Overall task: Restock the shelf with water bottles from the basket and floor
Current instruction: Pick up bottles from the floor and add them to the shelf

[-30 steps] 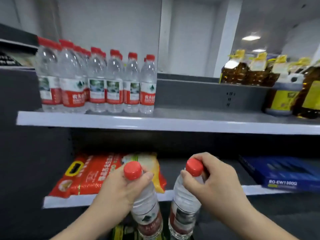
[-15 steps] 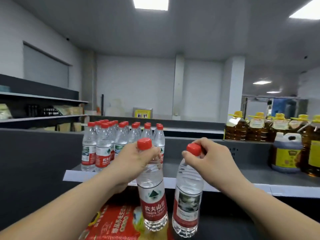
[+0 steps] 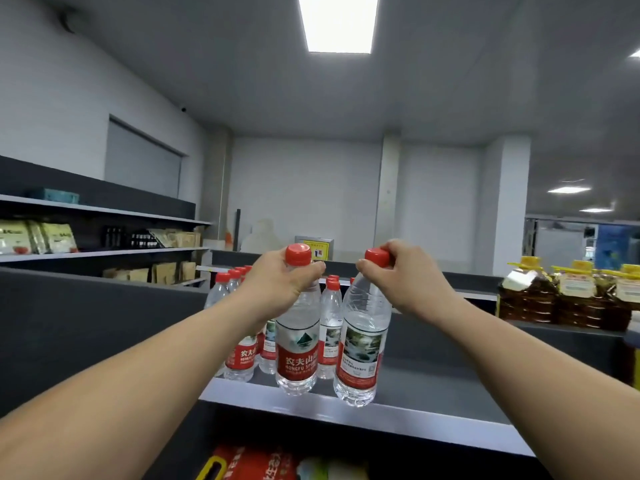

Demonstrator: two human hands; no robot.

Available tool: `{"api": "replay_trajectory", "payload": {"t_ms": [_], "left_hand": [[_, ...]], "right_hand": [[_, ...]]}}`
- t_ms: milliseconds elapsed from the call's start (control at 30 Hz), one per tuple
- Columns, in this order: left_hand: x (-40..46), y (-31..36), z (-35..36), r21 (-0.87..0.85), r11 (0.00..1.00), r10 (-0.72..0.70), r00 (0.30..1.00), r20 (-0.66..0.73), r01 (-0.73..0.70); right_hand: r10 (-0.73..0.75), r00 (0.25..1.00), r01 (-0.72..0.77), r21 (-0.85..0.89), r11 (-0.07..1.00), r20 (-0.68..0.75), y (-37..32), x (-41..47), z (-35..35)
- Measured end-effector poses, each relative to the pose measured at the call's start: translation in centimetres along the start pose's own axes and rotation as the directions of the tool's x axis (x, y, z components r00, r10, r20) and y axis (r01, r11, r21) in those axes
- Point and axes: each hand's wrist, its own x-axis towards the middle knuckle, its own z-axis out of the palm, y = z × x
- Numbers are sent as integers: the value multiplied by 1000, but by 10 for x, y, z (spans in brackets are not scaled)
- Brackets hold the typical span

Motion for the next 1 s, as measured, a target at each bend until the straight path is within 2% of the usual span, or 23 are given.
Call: {"api": "replay_trajectory", "payload": {"t_ms": [200,433,833,1000], "left_hand": [[58,-55,-11,41,999,4,1000,30,-6],[110,-116,-7,88,996,-37,999,14,36],[144,-163,-6,209,976,-72,997,9,69],[152,-166,-3,331,943,-30,999,-20,35]], "right_hand": [[39,999,-38,-38,999,10,17,38,81],[125,986,-117,-74,990,107,40,64,156],[219,953,-205,-90,975,208,46,84,208],[263,942,-249,-91,964,208,41,86,216]]}}
